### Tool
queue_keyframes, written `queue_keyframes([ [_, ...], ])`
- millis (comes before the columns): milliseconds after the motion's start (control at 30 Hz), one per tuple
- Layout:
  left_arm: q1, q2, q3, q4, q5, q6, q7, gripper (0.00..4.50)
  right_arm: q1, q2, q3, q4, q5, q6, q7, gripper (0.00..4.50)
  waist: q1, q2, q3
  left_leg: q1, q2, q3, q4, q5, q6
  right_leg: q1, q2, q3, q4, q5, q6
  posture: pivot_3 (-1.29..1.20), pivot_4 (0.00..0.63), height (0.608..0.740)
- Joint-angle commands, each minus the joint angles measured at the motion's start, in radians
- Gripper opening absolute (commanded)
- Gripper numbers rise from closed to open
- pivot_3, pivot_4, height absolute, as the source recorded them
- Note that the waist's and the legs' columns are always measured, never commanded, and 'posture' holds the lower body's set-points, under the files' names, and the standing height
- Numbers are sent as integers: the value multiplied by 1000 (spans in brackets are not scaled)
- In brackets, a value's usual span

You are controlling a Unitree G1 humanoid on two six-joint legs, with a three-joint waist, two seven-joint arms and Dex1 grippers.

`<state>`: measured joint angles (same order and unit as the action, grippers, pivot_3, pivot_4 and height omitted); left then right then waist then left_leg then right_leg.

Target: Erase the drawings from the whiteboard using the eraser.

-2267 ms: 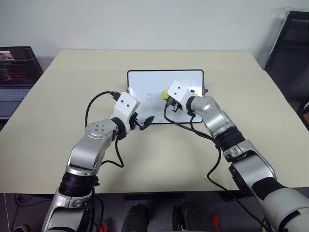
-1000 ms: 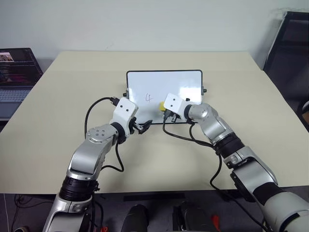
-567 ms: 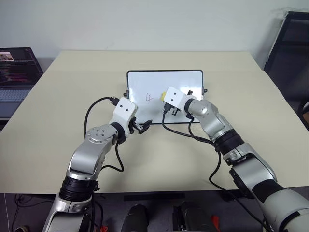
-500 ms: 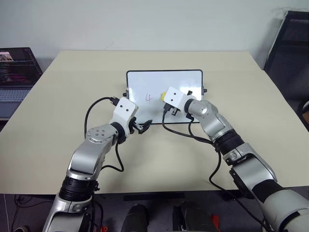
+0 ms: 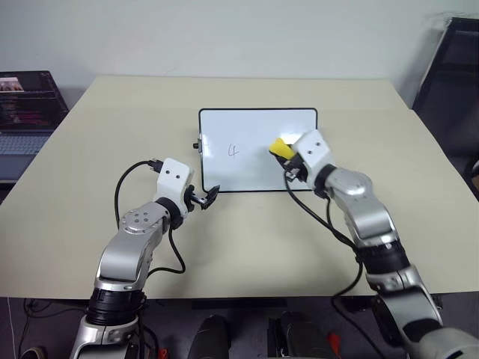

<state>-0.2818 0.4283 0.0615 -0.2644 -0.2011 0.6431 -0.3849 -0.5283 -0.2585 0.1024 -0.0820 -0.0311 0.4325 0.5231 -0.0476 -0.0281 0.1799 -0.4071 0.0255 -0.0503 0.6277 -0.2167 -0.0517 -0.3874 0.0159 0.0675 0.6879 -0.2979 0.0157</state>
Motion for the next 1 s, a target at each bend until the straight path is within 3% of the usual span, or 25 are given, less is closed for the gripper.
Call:
queue_keyframes([
  [33,19,-16,65,-23,-29,-93,-3,4500,124,17,-42,-143,77,-23,-9,1200,3,0,0,-1,0,0,0,0,0,-1,0,0,0,0,0,0,150,740],
  [200,43,-57,77,-27,-21,-155,36,4500,240,91,-64,-197,120,-106,-81,1200,4,0,0,-1,0,1,1,0,0,-1,0,1,-1,0,1,0,150,740],
  [433,35,-100,82,-47,-36,-192,60,4500,287,110,-50,-187,147,-168,-95,1200,7,0,0,-1,0,2,0,0,0,0,0,0,-2,-1,2,0,150,740],
  [800,-1,-67,52,-70,-35,-94,77,4500,212,60,-5,-135,123,-210,-56,1200,6,0,0,-1,0,3,0,0,0,0,1,0,-2,0,1,0,150,740],
  [1000,-43,1,32,-34,-68,-24,-11,4500,52,-6,101,-60,16,-181,-21,1200,6,0,0,-1,0,3,1,0,0,0,1,-1,-1,0,1,0,150,740],
])
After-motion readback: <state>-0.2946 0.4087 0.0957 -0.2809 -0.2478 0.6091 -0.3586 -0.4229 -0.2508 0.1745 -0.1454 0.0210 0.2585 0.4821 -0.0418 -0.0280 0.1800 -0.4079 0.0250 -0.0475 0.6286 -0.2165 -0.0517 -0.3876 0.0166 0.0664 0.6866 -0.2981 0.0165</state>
